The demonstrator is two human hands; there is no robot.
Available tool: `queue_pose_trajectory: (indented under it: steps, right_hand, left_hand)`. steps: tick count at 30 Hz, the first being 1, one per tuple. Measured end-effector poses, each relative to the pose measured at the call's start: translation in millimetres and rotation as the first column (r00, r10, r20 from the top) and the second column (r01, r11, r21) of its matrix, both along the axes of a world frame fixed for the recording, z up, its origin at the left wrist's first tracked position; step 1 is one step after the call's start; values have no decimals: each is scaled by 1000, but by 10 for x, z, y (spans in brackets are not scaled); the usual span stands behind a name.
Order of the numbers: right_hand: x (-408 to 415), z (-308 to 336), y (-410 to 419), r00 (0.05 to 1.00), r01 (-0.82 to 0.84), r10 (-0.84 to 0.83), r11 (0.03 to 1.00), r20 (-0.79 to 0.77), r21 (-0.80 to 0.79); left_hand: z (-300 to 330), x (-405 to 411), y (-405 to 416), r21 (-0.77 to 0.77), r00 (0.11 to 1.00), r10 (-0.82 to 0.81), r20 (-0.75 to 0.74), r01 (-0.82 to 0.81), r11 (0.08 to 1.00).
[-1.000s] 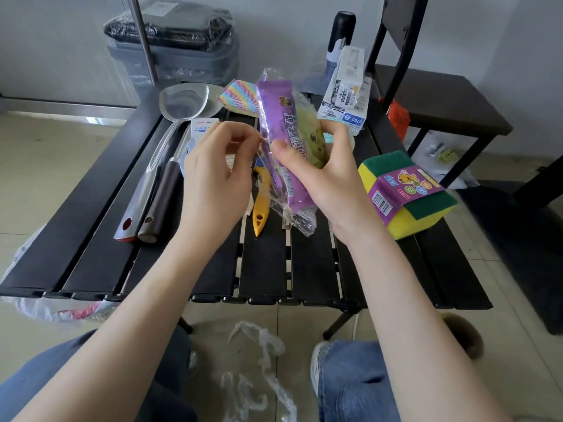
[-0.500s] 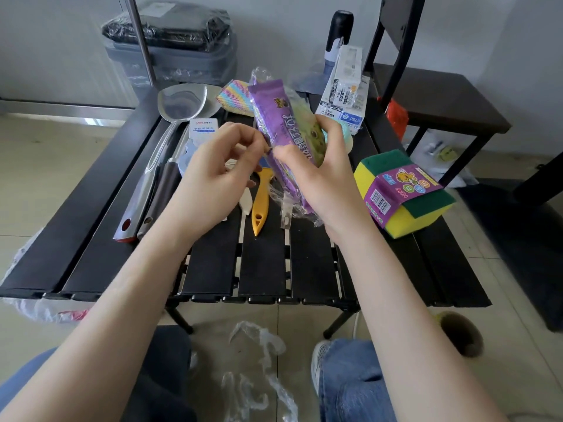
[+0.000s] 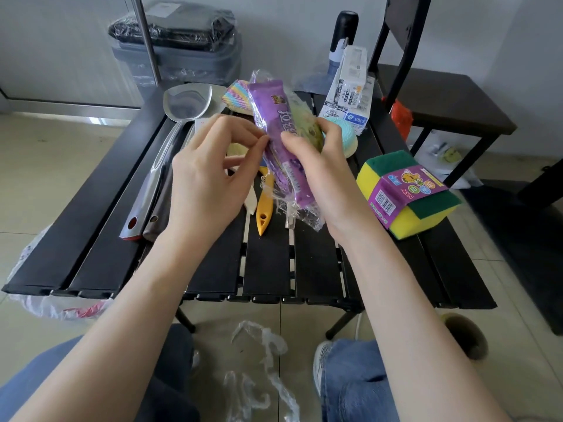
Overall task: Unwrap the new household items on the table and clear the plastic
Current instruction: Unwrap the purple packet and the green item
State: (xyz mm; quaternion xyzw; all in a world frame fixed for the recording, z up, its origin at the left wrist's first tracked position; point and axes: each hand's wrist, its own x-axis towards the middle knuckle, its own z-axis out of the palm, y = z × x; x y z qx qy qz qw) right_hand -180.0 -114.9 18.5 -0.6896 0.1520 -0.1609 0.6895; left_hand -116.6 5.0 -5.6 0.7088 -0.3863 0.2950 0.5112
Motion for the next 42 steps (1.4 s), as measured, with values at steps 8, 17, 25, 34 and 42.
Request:
queue_pose_trajectory:
  steps: [8,17,25,34,42]
  right_hand:
    - [-101,15,-106,989,-67,34,970,-145,-235]
    - [-231,82,-181,971,-64,-73,837,-228,-543]
    - [-227,105,-138,976,-60,-72,813,-203,-579]
    - [-178,111,-207,983,-83,32,956,-181,-283]
    - [-177,75,-144,999,-8,-12,872,-38,-489]
  left_hand:
    - [-148,39,-65,6,998,63,10,-63,998]
    - [-300,84,-111,82,984,28,176,-43,996]
    - [-186,-43,-128,-14,985,-14,-173,12,1000]
    - [22,-33,-35,-255,548,-389,-741,307,917]
    - [104,-35,-13,-94,707,-244,-664,244,965]
